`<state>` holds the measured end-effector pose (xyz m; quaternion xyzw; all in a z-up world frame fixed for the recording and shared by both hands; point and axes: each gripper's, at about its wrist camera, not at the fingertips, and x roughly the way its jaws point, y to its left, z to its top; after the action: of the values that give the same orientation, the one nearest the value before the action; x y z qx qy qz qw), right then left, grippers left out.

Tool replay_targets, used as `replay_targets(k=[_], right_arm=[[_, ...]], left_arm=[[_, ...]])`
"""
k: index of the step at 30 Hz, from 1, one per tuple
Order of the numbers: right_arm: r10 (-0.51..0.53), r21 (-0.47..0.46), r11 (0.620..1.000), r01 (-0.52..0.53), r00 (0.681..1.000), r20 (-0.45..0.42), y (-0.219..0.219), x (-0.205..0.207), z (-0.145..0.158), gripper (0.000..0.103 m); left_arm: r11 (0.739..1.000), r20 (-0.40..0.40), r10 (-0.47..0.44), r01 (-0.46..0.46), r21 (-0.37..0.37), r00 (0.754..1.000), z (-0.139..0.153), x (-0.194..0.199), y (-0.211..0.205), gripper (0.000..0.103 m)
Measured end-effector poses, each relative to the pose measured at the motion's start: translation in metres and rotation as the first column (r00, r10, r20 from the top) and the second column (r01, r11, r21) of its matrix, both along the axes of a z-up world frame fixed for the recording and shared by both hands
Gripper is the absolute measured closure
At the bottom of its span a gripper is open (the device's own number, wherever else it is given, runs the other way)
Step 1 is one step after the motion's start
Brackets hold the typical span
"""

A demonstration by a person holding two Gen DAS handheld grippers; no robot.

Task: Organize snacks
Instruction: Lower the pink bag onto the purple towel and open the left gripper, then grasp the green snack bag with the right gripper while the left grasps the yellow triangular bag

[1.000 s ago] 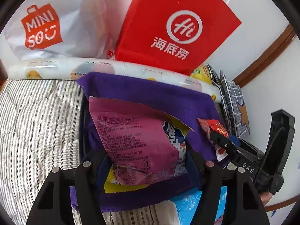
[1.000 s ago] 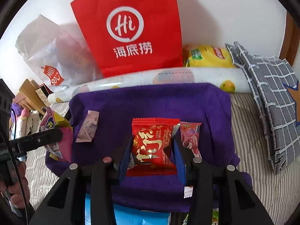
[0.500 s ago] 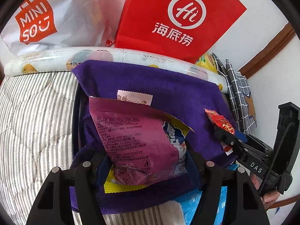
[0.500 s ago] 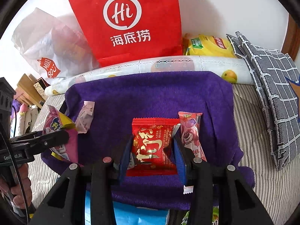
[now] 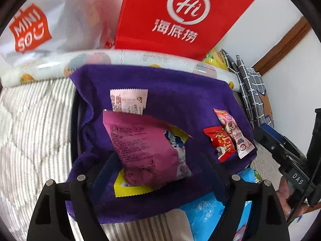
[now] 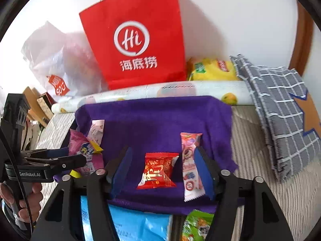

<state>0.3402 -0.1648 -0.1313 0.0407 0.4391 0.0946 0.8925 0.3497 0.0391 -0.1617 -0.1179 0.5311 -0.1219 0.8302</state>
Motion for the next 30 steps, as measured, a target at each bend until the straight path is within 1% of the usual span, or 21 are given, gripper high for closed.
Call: replay_targets(k=[2,3,4,5,9,10,14,17,19,23,24,25,26,28,30], right_arm=[[-0.015,-0.030,0.999,0.016,1.000,0.023,-0.004,-0.008,0.006,0.035],[-0.030,-0.059,0.998,0.033,0.999,0.041,-0.007,-0.014,0.009,0.031],[-0.043,-0.079,0.996,0.047,0.998,0.054,-0.010,-0.018,0.012,0.024],[-0.055,-0.097,0.993,0.062,0.996,0.068,-0.013,-0.024,0.014,0.022],[-0.108,-0.160,0.979,0.127,0.987,0.119,-0.027,-0.047,0.023,0.022],[-0.117,-0.170,0.976,0.138,0.985,0.129,-0.031,-0.053,0.025,0.020],[-0.130,-0.146,0.978,0.149,0.982,0.135,-0.049,-0.074,0.030,0.019],[-0.159,-0.149,0.972,0.180,0.977,0.143,-0.059,-0.086,0.030,0.019],[-0.174,-0.151,0.970,0.193,0.976,0.128,-0.064,-0.091,0.027,0.019],[-0.180,-0.135,0.973,0.188,0.981,0.070,-0.070,-0.094,0.011,0.019],[-0.187,-0.128,0.973,0.192,0.981,0.048,-0.071,-0.094,0.007,0.021],[-0.191,-0.109,0.975,0.193,0.981,0.025,-0.073,-0.094,0.001,0.026],[-0.188,-0.095,0.978,0.188,0.982,0.008,-0.073,-0.094,-0.003,0.027],[-0.172,-0.064,0.983,0.170,0.985,-0.017,-0.072,-0.094,-0.010,0.030],[-0.160,-0.061,0.985,0.158,0.987,-0.030,-0.069,-0.093,-0.015,0.033]], left_arm=[[1.000,0.017,-0.001,0.001,0.004,1.000,0.007,-0.003,0.000,0.018],[1.000,0.027,0.000,0.000,0.006,1.000,0.012,-0.005,0.001,0.018],[1.000,0.034,0.001,-0.001,0.009,0.999,0.016,-0.007,0.002,0.018],[1.000,0.045,0.003,-0.004,0.017,0.999,0.020,-0.010,0.001,0.018],[0.999,0.100,-0.004,-0.001,0.046,0.995,0.034,-0.023,0.000,0.018],[0.999,0.117,-0.004,-0.001,0.039,0.993,0.038,-0.028,0.001,0.018],[1.000,0.173,0.002,-0.003,0.005,0.985,0.050,-0.046,0.003,0.019],[1.000,0.217,0.005,-0.008,0.012,0.976,0.058,-0.061,0.005,0.020],[1.000,0.237,0.009,-0.016,0.027,0.971,0.062,-0.071,0.007,0.020],[0.999,0.228,0.002,-0.009,0.031,0.974,0.065,-0.085,0.010,0.020],[0.999,0.228,0.008,-0.019,0.046,0.974,0.066,-0.090,0.011,0.020],[0.998,0.222,0.016,-0.030,0.057,0.975,0.066,-0.093,0.013,0.020],[0.998,0.213,0.024,-0.038,0.060,0.977,0.066,-0.095,0.014,0.020],[0.997,0.189,0.049,-0.059,0.048,0.981,0.064,-0.098,0.019,0.020],[0.997,0.191,0.064,-0.073,0.039,0.979,0.063,-0.103,0.024,0.020]])
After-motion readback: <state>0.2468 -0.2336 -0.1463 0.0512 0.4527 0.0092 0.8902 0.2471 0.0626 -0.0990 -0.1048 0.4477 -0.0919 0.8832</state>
